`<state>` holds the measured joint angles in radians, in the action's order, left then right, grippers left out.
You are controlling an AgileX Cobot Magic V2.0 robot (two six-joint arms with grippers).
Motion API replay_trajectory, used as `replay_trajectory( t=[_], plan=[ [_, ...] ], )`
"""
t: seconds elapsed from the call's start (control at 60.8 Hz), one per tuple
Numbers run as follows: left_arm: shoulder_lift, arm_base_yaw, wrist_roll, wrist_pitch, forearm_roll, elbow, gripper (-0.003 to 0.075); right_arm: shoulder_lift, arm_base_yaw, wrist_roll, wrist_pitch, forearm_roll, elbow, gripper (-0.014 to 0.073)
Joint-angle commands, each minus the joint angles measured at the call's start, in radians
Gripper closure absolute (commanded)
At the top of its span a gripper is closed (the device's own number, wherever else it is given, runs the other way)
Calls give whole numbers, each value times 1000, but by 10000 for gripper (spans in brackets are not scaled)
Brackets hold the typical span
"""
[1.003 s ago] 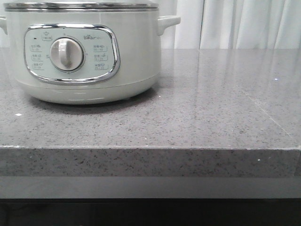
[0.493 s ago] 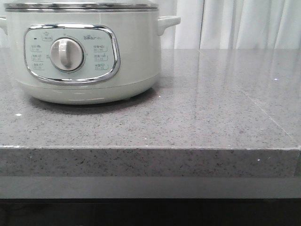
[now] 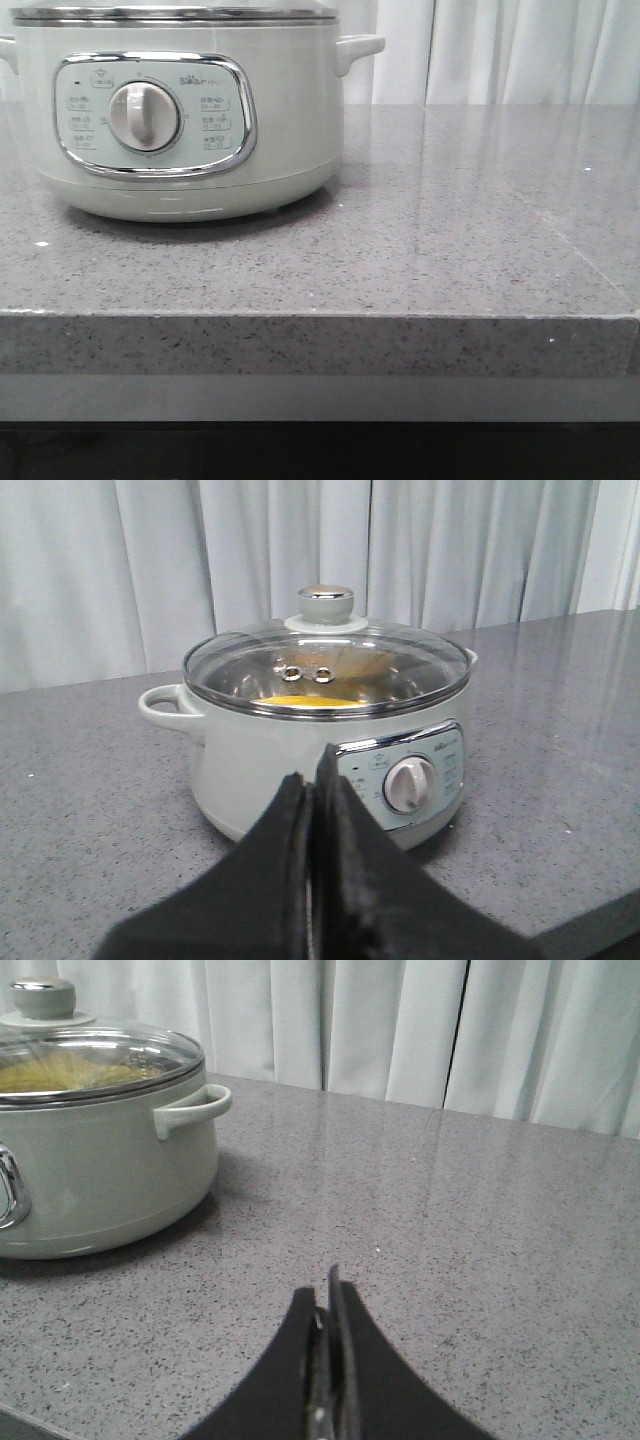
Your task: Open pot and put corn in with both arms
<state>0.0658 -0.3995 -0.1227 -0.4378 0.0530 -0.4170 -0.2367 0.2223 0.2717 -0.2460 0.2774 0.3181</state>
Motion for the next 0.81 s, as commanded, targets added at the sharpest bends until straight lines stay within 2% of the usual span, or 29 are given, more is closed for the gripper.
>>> replay_trajectory(
  t=[0.0,0.197,0.362,0.608,0.789],
  plan=[
    [-11,36,73,100,-53,2,738,-8,-7,6,82,8,25,662],
    [-95,218,105,102,-46,100,738,-8,-7,6,82,8,25,662],
    [-88,332,105,107,-38,175,738,-8,-7,6,80,8,25,662],
    [-95,409,105,167,4,297,738,-8,-7,6,80,8,25,662],
    [-95,409,105,299,4,413,738,-8,-7,6,80,8,25,662]
  ],
)
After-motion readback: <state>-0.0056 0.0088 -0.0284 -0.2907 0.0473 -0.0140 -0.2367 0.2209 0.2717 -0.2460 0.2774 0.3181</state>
